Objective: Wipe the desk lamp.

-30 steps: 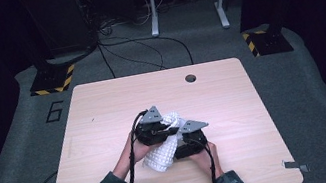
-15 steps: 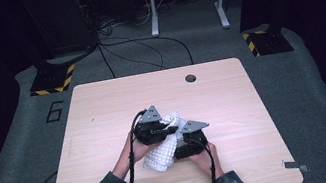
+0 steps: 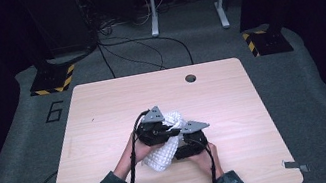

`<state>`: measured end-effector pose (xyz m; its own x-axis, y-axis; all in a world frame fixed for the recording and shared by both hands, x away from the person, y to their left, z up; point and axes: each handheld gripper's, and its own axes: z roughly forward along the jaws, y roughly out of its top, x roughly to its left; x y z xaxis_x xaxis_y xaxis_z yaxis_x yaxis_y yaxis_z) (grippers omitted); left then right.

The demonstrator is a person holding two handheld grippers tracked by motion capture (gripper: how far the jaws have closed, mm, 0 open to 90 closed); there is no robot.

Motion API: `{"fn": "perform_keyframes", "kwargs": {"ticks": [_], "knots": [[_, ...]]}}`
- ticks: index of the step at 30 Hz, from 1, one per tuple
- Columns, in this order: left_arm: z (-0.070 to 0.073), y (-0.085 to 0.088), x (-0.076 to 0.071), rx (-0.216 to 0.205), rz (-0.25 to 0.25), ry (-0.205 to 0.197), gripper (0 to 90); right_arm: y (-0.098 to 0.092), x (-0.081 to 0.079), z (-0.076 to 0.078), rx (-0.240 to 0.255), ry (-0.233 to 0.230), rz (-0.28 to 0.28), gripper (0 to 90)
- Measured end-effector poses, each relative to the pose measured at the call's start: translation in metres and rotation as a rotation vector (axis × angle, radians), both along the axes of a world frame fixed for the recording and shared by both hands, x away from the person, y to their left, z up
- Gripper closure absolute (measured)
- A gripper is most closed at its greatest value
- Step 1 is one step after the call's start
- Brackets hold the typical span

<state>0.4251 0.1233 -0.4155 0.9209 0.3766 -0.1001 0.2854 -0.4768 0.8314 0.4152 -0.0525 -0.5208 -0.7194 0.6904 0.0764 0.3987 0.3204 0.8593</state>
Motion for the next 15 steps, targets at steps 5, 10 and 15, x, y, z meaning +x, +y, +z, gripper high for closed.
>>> {"fn": "perform_keyframes", "kwargs": {"ticks": [5,10,15], "knots": [[-0.0004,-0.0021,0.0081,0.023,0.053,-0.027,83.4,0.0001,0.0002,-0.0003,-0.001,-0.008,0.002,5.5],[-0.0004,-0.0003,0.0097,0.023,0.069,-0.035,83.5,0.0007,0.0,-0.0003,-0.004,-0.011,0.0,5.5],[-0.0007,0.0024,0.0095,0.021,0.073,-0.032,83.5,0.0009,0.0001,-0.0002,-0.005,-0.012,0.003,5.5]]}}
